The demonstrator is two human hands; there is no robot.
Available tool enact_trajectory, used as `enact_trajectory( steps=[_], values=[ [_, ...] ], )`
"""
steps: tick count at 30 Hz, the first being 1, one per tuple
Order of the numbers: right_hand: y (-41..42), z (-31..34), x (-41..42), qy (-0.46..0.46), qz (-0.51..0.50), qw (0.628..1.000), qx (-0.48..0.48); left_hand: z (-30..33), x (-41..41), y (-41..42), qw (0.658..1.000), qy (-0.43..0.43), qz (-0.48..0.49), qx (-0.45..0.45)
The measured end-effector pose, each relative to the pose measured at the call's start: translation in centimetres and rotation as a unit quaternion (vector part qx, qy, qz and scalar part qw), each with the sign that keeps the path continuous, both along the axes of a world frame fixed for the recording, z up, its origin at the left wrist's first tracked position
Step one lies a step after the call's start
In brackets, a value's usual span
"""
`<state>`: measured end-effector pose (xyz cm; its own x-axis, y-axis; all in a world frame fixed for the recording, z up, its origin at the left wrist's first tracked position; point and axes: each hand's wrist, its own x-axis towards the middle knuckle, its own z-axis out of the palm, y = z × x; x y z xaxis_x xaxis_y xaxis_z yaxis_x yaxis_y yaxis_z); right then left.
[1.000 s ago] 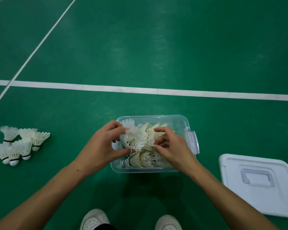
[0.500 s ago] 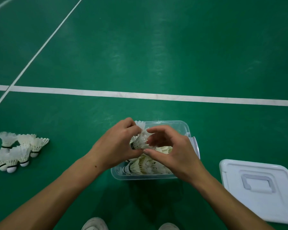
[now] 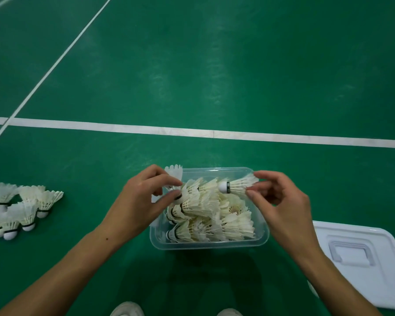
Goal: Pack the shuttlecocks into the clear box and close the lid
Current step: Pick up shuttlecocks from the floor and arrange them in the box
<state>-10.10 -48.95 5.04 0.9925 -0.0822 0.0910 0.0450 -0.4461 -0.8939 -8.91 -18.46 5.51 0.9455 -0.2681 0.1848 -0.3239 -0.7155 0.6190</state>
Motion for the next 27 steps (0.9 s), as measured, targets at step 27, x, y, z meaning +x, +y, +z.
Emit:
enact_trajectory(
  steps=[27],
  values=[
    [1.1,0.8,0.5,-0.02,0.191,0.972,-0.138,2.6,2.9,-4.4,0.982,0.038,-0.18,0.035]
  ],
)
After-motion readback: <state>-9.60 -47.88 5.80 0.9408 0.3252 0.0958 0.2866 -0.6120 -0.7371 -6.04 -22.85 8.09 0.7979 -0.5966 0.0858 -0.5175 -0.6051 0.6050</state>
